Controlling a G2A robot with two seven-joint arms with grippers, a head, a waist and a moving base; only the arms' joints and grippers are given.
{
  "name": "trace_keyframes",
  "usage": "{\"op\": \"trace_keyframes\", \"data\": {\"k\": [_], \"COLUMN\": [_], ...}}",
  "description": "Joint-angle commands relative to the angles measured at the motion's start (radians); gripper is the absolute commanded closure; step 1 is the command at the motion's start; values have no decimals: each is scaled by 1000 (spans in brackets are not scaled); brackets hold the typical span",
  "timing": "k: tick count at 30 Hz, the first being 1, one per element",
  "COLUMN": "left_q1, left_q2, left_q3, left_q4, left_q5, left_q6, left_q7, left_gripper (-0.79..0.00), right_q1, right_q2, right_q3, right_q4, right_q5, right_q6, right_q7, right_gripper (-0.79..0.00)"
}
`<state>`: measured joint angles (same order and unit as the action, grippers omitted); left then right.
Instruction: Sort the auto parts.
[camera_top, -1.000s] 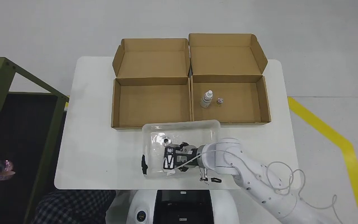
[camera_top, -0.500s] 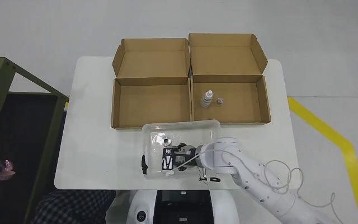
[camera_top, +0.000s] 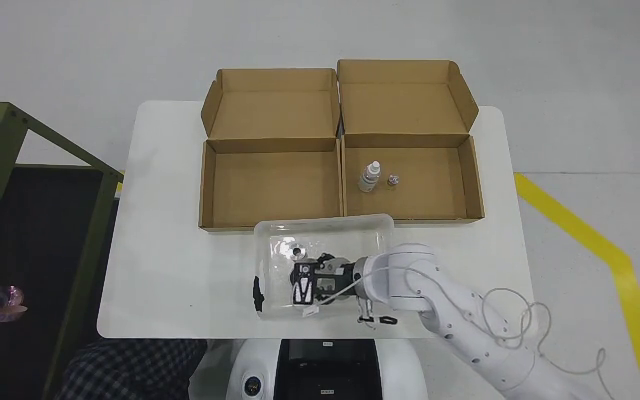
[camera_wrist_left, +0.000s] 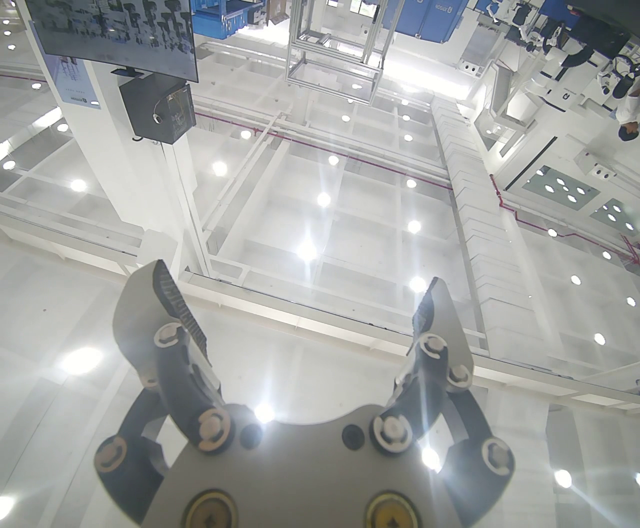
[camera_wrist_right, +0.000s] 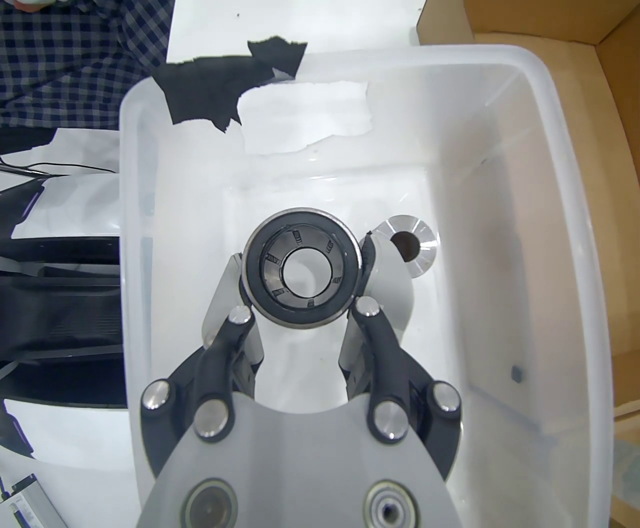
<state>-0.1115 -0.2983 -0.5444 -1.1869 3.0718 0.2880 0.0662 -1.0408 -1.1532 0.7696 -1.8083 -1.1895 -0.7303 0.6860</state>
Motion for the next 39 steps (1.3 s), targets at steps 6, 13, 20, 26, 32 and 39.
{"op": "trace_keyframes", "data": {"k": [6, 13, 20, 26, 32, 39], "left_q1": [0, 0, 0, 0, 0, 0], "left_q2": [0, 0, 0, 0, 0, 0], "left_q3": [0, 0, 0, 0, 0, 0], "left_q4": [0, 0, 0, 0, 0, 0], "left_q5": [0, 0, 0, 0, 0, 0], "left_q6": [0, 0, 0, 0, 0, 0], "left_q7": [0, 0, 0, 0, 0, 0], "left_gripper": [-785, -785, -785, -785, -785, -785], "right_q1": [-21, -39, -55, -75, -97, -115], "right_q2": [15, 29, 41, 53, 65, 76], "right_q3": [59, 117, 174, 221, 277, 328], "right_q4": [-47, -88, -118, -149, -179, -195], "right_q5": [43, 100, 148, 175, 201, 235], "right_q6": [-17, -38, -46, -55, -62, -73], "right_q7": [-13, -32, -54, -70, -93, -114], "right_gripper": [0, 0, 0, 0, 0, 0]}}
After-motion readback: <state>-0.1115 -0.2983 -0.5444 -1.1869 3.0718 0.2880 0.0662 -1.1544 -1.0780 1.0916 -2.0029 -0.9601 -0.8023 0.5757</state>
